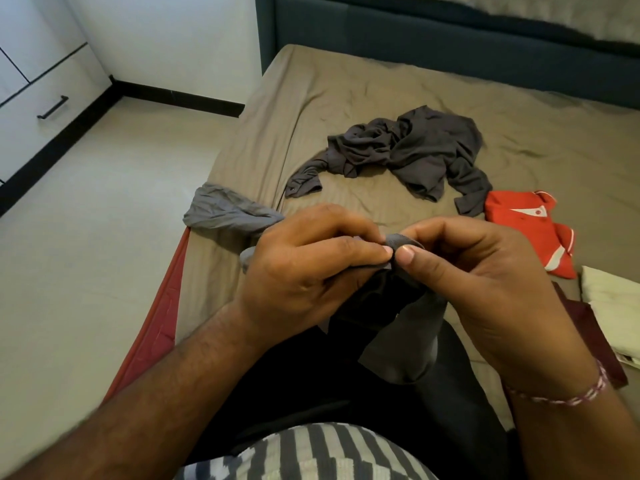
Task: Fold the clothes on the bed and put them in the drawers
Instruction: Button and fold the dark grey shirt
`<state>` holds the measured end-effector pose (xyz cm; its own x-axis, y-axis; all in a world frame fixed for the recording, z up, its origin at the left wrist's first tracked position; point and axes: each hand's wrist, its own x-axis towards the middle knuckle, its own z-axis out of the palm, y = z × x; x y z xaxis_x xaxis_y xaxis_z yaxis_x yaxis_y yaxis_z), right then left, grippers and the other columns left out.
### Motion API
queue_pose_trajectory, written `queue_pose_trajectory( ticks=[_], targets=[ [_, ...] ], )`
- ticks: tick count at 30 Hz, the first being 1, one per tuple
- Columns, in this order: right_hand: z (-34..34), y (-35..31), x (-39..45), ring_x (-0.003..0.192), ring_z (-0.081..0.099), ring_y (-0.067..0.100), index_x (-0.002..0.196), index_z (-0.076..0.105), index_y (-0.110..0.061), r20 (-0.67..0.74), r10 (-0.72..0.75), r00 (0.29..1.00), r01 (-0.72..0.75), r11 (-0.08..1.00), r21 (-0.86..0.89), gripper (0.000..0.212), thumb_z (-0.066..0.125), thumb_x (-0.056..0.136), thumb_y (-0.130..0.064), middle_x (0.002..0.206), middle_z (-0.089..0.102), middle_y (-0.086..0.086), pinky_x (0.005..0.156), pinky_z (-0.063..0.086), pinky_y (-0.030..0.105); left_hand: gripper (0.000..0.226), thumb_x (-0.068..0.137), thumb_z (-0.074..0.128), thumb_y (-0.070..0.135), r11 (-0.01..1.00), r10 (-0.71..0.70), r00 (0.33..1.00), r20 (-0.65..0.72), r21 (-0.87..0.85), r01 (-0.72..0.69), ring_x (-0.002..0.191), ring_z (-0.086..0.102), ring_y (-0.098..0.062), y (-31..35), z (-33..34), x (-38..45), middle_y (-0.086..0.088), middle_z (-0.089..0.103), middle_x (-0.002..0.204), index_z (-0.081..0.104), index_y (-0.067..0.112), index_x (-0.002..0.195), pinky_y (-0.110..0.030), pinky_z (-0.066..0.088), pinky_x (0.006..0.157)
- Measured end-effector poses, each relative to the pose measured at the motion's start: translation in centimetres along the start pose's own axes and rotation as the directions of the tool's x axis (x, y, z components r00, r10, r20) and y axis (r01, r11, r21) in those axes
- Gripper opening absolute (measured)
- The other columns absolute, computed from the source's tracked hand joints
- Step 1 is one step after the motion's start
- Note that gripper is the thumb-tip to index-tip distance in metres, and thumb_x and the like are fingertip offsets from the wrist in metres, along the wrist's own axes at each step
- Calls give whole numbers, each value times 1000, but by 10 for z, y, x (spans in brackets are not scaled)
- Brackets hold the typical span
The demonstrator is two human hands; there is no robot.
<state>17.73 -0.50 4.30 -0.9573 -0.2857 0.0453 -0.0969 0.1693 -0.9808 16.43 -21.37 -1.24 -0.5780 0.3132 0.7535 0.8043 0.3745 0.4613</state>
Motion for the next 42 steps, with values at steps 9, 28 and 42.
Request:
queue_pose_trajectory(
  ticks=[9, 28, 42],
  targets=[
    [-3, 7, 2, 86, 74, 13, 99, 78, -22, 22, -114, 993, 116, 956, -269, 18, 73, 85, -32, 93, 77, -9, 71, 60, 39, 11, 82, 87, 5, 953, -255, 966, 51, -155, 260, 95, 72, -14, 4, 5, 3, -7, 73, 102, 78, 1, 88, -33, 60, 79],
    [1, 19, 3, 89, 68, 10, 94, 77, -26, -71, -238, 969, 174, 856, -487, 11, 75, 83, -27, 92, 72, -13, 71, 58, 41, 22, 76, 83, 1, 798, -546, 837, 26, -288, 529, 80, 72, -14, 4, 17, 4, 8, 71, 86, 66, 13, 80, -24, 57, 66],
    [5, 35, -1, 94, 70, 12, 92, 78, -20, -78, -288, 955, 223, 863, -453, 13, 82, 82, -12, 96, 74, -8, 77, 58, 36, 16, 79, 89, 6, 550, -725, 647, 235, -369, 749, 80, 76, -21, -1, 23, 4, -4, 78, 86, 76, 15, 85, -41, 64, 66]
  ],
)
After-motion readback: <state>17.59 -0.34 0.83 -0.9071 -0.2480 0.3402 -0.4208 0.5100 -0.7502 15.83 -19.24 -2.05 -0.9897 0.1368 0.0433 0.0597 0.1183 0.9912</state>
